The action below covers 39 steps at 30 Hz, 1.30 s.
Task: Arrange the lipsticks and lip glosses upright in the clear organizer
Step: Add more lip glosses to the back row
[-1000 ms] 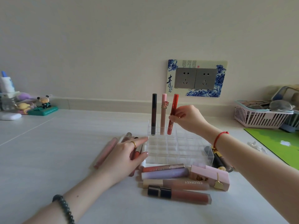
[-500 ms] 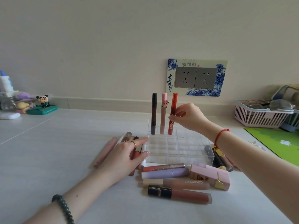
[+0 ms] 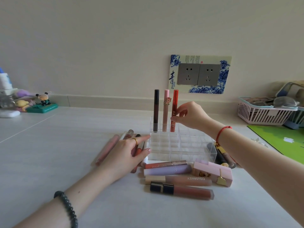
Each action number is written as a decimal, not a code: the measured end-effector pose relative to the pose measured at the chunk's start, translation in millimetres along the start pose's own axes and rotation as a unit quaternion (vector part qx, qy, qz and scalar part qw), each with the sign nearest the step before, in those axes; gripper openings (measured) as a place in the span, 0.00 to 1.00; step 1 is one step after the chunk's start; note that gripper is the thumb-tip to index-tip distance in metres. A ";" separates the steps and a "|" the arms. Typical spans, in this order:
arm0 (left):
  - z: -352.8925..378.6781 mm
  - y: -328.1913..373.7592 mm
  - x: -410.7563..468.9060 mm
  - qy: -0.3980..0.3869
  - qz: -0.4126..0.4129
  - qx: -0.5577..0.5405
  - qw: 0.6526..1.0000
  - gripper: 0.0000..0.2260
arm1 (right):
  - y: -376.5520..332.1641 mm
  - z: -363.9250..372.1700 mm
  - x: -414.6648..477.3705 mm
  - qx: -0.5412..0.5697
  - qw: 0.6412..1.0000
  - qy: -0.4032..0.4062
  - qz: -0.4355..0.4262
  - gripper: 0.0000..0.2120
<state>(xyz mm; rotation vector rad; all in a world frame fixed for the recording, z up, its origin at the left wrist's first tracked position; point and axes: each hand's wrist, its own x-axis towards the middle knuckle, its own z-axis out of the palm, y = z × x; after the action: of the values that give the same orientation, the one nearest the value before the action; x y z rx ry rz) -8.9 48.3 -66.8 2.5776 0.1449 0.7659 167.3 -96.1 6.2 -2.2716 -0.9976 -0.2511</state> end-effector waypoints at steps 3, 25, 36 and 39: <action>-1.4 0.3 -0.8 0.002 -0.006 -0.022 1.000 0.18 | 1.0 -3.3 -0.7 0.003 1.000 -0.001 -0.006 0.13; -17.3 28.9 -17.6 -0.124 0.167 -0.082 0.975 0.06 | -11.9 -19.6 -134.5 -0.082 0.971 -0.168 -0.150 0.07; -16.0 30.2 -20.6 -0.124 0.114 -0.132 0.977 0.06 | -13.2 -17.1 -139.6 -0.081 0.970 -0.168 -0.155 0.08; -17.3 32.8 -21.6 -0.110 0.078 -0.189 0.973 0.07 | -14.2 -21.5 -138.3 -0.031 0.979 -0.145 -0.140 0.06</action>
<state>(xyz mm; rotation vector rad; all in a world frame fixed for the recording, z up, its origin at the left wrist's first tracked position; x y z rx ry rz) -37.3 20.8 -50.0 2.3016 -0.2519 0.4964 62.8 -184.3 -26.4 -2.2620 -1.4825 -0.0681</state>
